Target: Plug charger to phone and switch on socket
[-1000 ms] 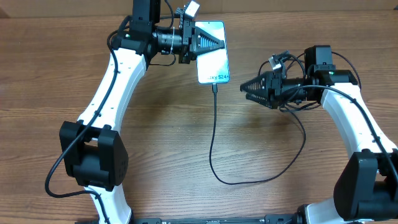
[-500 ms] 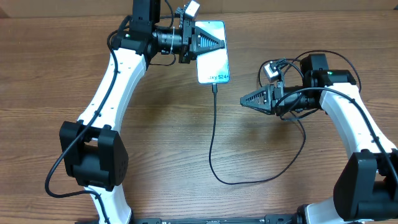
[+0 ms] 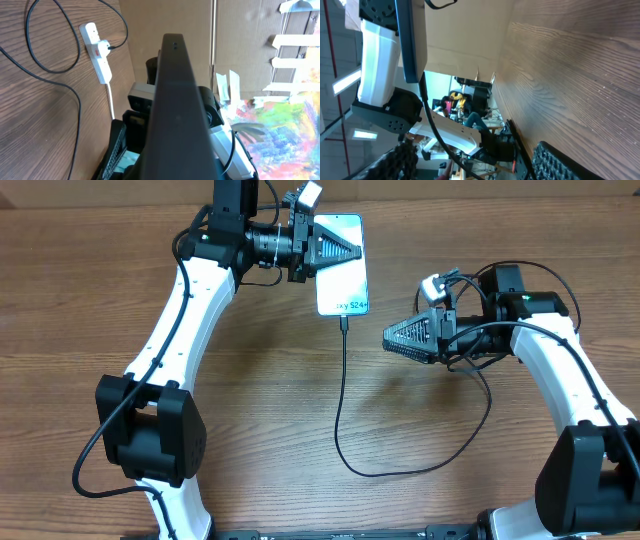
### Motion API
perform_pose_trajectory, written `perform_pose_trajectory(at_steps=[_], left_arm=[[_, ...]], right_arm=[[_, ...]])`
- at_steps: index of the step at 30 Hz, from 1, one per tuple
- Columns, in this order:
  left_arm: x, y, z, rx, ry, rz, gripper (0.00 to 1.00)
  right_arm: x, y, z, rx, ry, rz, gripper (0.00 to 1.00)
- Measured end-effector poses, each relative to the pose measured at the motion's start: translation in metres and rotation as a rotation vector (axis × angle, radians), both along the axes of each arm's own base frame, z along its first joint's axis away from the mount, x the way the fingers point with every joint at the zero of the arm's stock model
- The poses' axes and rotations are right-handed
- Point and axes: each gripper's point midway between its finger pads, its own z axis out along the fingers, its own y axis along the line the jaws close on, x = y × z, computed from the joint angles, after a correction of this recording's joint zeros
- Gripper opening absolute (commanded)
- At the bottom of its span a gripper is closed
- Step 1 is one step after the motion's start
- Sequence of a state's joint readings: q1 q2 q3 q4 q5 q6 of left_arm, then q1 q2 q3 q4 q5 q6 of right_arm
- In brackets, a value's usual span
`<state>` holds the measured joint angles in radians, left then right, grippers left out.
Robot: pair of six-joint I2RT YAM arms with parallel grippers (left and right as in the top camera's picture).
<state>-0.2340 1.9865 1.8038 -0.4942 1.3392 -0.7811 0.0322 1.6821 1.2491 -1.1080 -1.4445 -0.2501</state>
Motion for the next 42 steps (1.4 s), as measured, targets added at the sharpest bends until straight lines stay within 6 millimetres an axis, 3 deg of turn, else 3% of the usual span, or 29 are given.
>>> perform_pose_trajectory(at_steps=[20, 42], left_arm=[[-0.0049, -0.0060, -0.0005, -0.001, -0.018, -0.020, 0.04], [-0.0051, -0.0060, -0.0003, -0.002, -0.018, -0.022, 0.04]], right_arm=[[-0.0016, 0.0050, 0.0014, 0.008, -0.017, 0.017, 0.83], [-0.0003, 0.0050, 0.0018, 0.010, -0.031, 0.017, 0.84]])
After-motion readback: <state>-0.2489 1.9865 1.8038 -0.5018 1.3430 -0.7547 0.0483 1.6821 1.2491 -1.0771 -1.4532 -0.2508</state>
